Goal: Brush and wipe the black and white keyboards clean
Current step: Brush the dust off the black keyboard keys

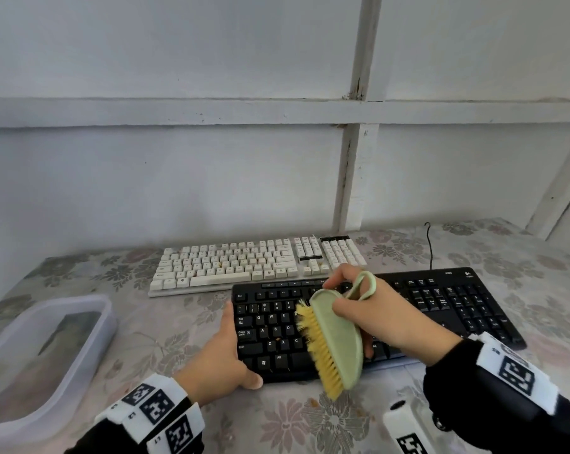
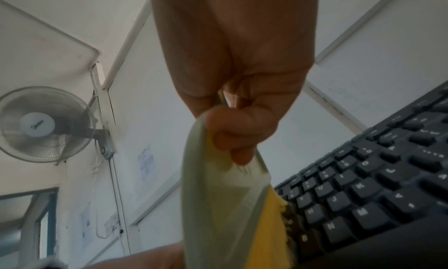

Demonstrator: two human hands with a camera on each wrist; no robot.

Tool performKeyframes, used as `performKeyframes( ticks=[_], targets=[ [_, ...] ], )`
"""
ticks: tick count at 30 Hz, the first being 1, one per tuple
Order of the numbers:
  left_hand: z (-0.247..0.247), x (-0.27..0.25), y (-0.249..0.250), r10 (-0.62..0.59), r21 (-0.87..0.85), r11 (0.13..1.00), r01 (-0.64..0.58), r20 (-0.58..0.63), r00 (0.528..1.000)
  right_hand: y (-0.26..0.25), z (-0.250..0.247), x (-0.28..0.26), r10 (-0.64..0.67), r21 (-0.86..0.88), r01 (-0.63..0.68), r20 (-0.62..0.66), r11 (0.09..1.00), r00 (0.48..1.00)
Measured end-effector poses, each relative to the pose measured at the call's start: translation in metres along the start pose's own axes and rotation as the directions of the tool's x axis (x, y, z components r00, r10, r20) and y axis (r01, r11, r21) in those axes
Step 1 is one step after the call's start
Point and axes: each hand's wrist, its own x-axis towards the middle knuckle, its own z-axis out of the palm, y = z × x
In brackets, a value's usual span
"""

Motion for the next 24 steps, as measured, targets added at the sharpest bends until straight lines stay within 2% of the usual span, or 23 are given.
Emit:
performKeyframes(
  ticks=[6, 8, 13, 15, 19, 21, 24],
  targets=[
    [0.001, 0.000, 0.000, 0.030, -0.016, 0.999, -0.030, -0.012, 0.999, -0.006, 0.002, 0.014, -0.085, 0.034, 0.094, -0.210, 0.995, 0.974],
    [0.001, -0.002, 0.000, 0.038, -0.020, 0.999, -0.039, -0.014, 0.999, -0.003, 0.006, 0.015, -0.074, 0.029, 0.081, -0.186, 0.996, 0.980],
    [0.001, -0.002, 0.000, 0.022, -0.018, 1.000, -0.023, -0.007, 1.000, 0.000, 0.006, 0.001, -0.018, -0.018, 0.018, -0.013, 1.000, 1.000],
    [0.001, -0.003, 0.000, 0.019, -0.008, 1.000, -0.019, -0.015, 1.000, -0.004, 0.006, 0.001, -0.027, 0.005, 0.027, -0.041, 1.000, 0.999],
    [0.001, -0.001, 0.000, -0.003, 0.006, 1.000, 0.003, -0.026, 1.000, -0.010, 0.012, 0.013, -0.092, 0.045, 0.103, -0.196, 0.994, 0.976],
    [0.002, 0.000, 0.000, -0.002, 0.003, 1.000, 0.002, -0.028, 1.000, -0.010, 0.016, 0.017, -0.093, 0.038, 0.102, -0.194, 0.994, 0.977],
    [0.001, 0.001, -0.003, 0.007, -0.008, 1.000, -0.007, -0.020, 1.000, -0.008, 0.020, 0.013, -0.051, 0.005, 0.052, -0.112, 0.999, 0.992]
  ],
)
